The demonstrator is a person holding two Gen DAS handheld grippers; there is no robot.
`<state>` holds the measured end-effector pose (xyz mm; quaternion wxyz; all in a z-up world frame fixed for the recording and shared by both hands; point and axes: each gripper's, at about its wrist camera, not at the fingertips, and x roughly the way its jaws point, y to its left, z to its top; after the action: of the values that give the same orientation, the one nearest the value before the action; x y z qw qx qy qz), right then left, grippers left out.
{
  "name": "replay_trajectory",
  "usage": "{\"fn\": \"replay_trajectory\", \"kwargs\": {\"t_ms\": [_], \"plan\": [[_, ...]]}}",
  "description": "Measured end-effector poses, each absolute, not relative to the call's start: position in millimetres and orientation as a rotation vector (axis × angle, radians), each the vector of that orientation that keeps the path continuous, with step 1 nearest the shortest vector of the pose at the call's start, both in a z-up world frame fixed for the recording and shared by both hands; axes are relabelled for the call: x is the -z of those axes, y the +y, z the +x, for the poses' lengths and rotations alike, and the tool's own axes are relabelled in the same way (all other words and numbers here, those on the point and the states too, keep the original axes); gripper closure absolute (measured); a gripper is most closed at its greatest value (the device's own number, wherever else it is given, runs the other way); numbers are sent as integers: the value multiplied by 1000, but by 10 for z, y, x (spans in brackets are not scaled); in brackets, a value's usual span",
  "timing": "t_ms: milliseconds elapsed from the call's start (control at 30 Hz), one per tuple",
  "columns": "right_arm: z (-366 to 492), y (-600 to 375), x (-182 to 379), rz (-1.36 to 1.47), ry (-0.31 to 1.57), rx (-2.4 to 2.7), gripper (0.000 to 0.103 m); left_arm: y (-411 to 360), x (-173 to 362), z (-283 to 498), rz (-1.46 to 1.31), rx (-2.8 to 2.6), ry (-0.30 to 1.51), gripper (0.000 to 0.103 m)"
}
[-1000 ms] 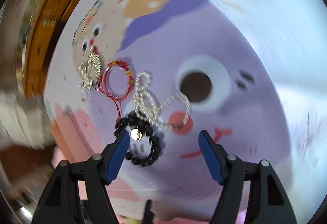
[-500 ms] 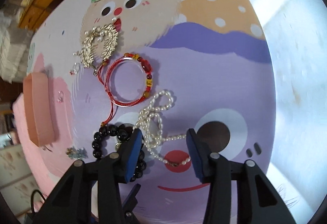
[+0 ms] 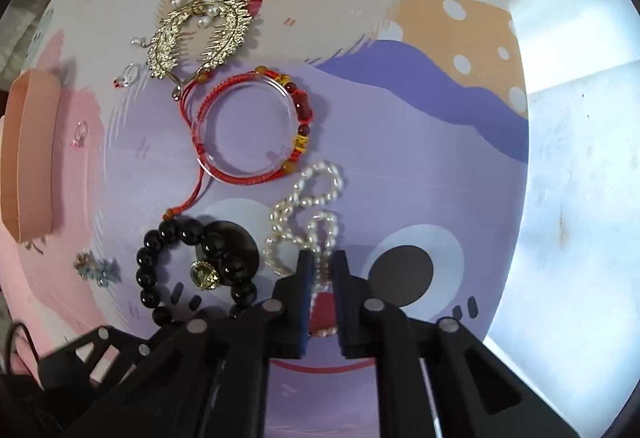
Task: Organize jewelry
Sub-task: 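Grasp the black bead bracelet with the left gripper while the right gripper grasps the pearl necklace, then lift both held pieces and carry them over the peach tray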
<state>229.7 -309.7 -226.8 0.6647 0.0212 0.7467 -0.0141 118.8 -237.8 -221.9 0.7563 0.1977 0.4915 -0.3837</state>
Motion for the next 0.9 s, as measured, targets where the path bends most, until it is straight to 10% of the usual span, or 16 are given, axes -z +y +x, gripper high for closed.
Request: {"fn": "replay_trajectory", "kwargs": {"t_ms": [900], "plan": [[1308, -3556, 2010, 585, 1626, 14, 94, -1895, 1451, 1217, 127, 774, 1166, 91]]}}
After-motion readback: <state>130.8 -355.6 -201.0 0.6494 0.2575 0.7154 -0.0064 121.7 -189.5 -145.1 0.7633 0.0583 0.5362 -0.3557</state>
